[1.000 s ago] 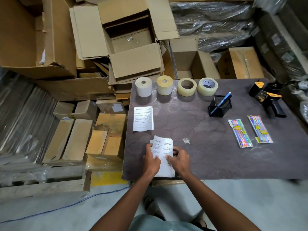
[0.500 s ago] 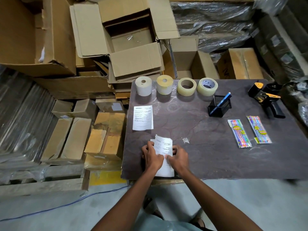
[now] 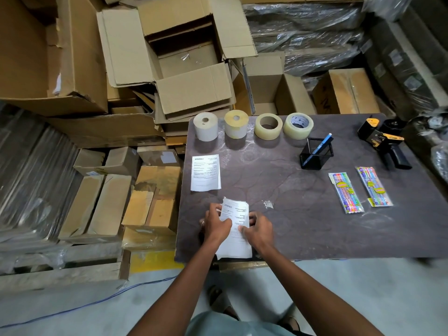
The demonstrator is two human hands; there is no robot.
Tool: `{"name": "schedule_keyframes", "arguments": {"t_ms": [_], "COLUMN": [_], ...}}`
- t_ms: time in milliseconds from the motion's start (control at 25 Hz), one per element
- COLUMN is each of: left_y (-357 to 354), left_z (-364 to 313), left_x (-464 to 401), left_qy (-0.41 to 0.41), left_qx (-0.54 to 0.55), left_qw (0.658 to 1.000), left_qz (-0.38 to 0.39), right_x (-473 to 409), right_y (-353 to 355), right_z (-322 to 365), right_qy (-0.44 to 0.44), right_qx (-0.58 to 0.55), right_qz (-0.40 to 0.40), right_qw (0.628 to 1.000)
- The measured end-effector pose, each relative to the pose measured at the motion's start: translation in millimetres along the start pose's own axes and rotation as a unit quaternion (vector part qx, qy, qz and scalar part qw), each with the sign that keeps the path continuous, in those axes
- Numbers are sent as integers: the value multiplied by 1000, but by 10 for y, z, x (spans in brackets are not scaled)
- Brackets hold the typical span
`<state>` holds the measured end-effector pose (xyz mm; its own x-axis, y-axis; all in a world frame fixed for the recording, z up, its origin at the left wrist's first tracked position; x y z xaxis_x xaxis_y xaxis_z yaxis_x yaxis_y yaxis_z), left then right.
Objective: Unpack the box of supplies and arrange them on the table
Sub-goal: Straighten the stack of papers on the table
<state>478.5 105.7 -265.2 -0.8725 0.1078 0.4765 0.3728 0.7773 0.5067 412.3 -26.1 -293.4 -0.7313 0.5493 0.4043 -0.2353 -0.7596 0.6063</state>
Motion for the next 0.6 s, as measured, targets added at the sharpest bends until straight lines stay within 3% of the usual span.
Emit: {"name": "schedule_keyframes", "arguments": {"t_ms": [280, 440, 600], "left_y": [94, 85, 69], "left_z": [193, 91, 141], "left_x": [-27, -44, -120], "left_qy": [8, 38, 41], "left_qx": [33, 116, 97], "left_qw": [999, 991, 993], "left_qz": [-3, 54, 45], "right_x": [10, 6, 21], "right_y": [27, 26, 40], "right_z": [34, 29, 35], "right_qy": [-2, -5, 2], "right_qx": [-3, -16, -26], "right_qz": [3, 9, 17], "right_qw": [1000, 1000, 1000]}}
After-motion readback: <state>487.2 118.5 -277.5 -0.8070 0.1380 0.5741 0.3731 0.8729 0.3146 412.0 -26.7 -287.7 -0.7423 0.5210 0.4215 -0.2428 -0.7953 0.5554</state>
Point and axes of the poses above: each hand's wrist, its own x-axis away from the middle knuckle, its own y-axis out of the back of the hand, z = x × y, the point moved 2 cm from there along -x, towards the middle knuckle
